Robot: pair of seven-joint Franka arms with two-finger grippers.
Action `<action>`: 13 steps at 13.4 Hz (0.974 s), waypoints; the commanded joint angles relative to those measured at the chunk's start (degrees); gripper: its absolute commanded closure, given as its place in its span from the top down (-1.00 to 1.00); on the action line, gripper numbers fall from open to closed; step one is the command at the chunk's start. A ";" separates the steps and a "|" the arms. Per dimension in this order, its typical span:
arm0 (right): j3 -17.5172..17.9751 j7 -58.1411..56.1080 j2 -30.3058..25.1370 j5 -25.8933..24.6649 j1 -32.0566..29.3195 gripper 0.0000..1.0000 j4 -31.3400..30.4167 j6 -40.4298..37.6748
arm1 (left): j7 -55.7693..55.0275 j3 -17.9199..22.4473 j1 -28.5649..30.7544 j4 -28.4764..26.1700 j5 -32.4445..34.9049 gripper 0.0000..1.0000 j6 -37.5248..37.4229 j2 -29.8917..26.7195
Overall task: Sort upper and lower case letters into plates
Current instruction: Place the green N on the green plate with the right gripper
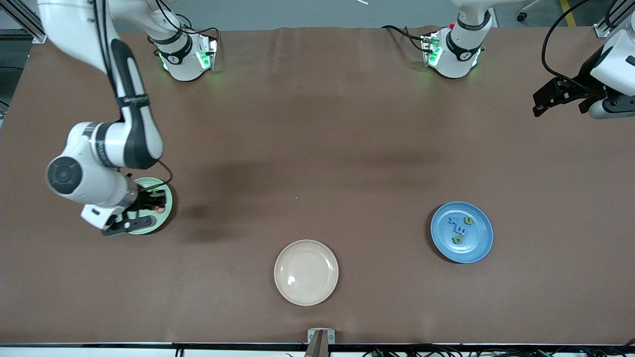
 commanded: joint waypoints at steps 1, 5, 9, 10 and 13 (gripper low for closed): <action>1.23 -10.40 4.20 0.33 -4.76 -0.80 0.14 5.36 | 0.78 -0.05 0.19 0.46 -1.32 1.00 -0.34 -0.44; 2.02 -15.69 9.31 4.62 -6.88 -0.78 0.14 8.89 | 0.61 -0.05 0.19 0.46 -1.32 1.00 -0.07 -0.27; 2.11 -19.49 9.85 8.60 -7.33 -0.74 -1.00 8.63 | 0.34 -0.05 0.28 0.46 -1.32 1.00 -0.16 -0.35; 2.11 -19.49 9.85 8.60 -7.24 -0.71 -1.17 8.72 | 0.34 -0.05 0.28 0.64 -1.32 1.00 -0.16 -0.35; 2.02 -19.41 9.41 8.60 -7.15 0.95 -1.17 8.19 | 0.69 0.04 0.63 0.64 -1.32 1.00 -0.16 -0.27</action>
